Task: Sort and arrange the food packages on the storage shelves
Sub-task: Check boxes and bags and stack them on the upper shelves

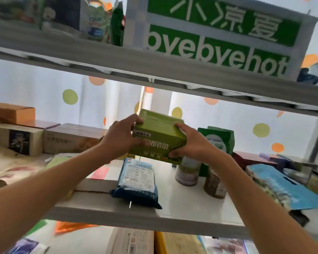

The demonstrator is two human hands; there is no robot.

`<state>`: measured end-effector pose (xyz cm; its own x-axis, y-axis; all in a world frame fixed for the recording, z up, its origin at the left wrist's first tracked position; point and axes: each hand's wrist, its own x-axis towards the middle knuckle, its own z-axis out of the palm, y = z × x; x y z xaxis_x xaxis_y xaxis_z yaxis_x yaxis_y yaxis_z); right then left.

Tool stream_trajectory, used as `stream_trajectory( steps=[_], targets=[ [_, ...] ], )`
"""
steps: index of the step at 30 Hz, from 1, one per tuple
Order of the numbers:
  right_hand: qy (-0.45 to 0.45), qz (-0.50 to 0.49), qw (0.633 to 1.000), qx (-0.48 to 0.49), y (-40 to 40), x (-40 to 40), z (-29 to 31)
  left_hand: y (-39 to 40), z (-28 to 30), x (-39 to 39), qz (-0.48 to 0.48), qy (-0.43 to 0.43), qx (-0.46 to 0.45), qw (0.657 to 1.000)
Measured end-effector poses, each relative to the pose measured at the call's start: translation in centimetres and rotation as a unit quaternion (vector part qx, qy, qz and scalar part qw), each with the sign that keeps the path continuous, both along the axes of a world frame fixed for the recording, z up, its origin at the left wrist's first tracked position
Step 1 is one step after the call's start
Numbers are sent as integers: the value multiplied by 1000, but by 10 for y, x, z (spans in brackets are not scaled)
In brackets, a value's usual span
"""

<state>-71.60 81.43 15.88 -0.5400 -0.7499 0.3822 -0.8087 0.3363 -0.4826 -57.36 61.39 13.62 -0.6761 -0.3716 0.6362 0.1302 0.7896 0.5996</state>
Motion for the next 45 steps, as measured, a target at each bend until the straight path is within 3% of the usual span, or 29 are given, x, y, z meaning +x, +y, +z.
stream_trajectory(
  steps=[11,20,25,31,38,45],
  targets=[
    [76,-46,994,61,-62,-108,11,-52,4,-130,62,-51,-124,989],
    [69,-93,981,154,-112,-154,10,-100,-21,-185,58,-68,-111,990],
    [69,-124,966,215,-138,-165,-3,-118,-29,-193,61,-101,-153,981],
    [71,-116,944,299,-158,-172,-36,-118,-48,-190,87,-177,-220,955],
    [68,-95,936,332,-161,-175,-56,-116,-66,-196,126,-220,-299,920],
    [178,-87,916,349,-153,-165,-71,-106,-83,-195,147,-238,-390,877]
  ],
)
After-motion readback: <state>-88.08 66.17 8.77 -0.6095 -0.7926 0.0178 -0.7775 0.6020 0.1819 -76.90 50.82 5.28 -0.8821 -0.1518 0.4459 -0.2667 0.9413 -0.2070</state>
